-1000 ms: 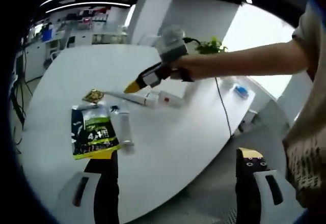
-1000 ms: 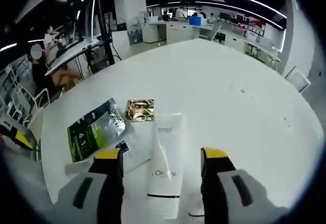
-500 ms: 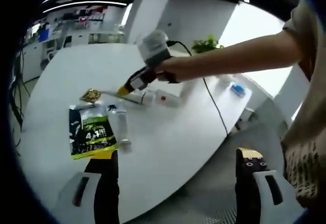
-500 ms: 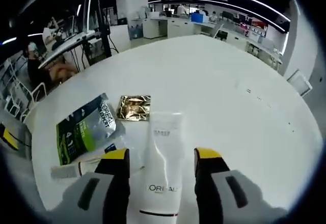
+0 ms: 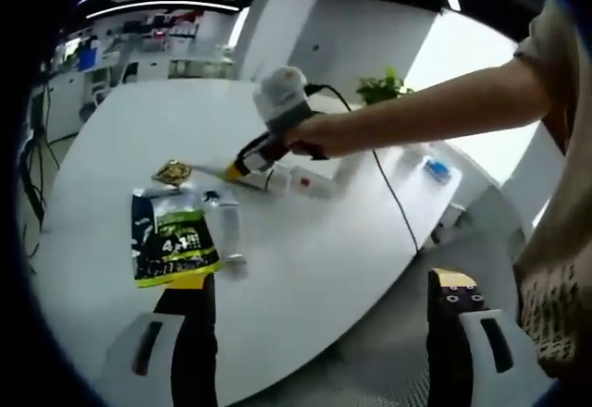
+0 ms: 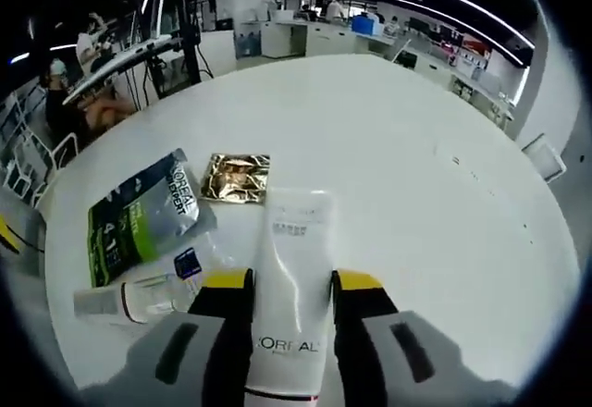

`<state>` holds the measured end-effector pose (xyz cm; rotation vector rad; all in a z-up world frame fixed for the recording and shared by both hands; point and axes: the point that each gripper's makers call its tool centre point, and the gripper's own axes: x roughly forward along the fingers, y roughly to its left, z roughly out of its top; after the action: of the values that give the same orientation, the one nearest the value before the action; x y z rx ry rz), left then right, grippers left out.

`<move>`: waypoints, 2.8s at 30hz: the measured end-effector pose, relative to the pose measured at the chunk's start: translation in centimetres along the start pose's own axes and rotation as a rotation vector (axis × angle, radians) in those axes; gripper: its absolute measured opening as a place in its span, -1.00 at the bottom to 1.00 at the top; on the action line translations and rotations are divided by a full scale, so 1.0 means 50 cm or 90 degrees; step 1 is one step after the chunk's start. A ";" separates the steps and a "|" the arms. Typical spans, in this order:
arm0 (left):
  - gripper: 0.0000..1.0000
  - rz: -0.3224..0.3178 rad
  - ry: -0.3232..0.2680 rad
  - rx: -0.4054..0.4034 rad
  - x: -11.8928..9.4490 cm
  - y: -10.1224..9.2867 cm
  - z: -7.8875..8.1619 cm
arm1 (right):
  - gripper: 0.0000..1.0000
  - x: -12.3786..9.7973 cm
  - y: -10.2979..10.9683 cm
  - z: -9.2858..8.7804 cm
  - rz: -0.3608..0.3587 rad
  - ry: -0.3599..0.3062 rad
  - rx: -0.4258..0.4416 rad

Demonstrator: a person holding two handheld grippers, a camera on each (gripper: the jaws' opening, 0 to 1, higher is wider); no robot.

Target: Arrange the skincare products in the storage area until every visible bottle or jar stands upright without overlapping.

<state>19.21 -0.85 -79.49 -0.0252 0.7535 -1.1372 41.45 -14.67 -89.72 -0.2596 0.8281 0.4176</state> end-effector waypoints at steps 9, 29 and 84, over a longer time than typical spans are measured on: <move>0.84 0.004 -0.001 -0.005 0.003 0.009 0.004 | -0.37 -0.005 0.001 0.005 -0.023 -0.017 -0.002; 0.82 0.017 -0.011 0.011 -0.006 0.015 0.024 | -0.41 -0.024 -0.004 0.007 -0.021 -0.037 0.022; 0.81 0.027 -0.069 0.100 -0.048 -0.102 0.120 | -0.42 -0.378 0.072 -0.014 -0.051 -0.254 0.077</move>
<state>17.93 -3.28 -71.72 0.0603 0.5654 -1.1427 27.97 -16.60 -76.09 -0.0914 0.4474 0.3284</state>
